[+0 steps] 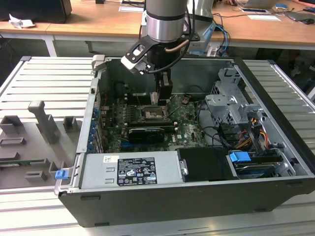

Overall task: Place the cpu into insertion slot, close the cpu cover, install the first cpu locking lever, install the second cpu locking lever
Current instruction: 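Place the cpu into insertion slot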

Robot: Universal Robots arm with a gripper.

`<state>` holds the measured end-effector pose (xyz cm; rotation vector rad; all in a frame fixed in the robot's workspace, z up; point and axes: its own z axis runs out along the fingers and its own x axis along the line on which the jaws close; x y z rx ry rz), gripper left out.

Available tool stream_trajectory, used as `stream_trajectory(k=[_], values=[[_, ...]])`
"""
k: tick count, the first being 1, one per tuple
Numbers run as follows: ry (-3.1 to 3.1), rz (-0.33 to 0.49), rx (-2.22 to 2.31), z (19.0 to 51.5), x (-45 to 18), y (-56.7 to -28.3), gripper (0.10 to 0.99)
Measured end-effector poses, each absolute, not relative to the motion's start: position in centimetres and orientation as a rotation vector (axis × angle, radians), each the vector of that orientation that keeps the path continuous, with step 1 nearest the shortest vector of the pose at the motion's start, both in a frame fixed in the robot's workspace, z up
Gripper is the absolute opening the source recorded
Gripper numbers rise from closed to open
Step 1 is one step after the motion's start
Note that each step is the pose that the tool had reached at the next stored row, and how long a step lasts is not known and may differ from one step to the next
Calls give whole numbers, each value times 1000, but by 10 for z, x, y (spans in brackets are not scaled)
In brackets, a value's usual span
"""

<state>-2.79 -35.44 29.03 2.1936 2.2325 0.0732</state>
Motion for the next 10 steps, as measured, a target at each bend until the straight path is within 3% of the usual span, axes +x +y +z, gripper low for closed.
stream_trajectory(k=[10], values=[[2232,73,2194,286,-28,-354,537]])
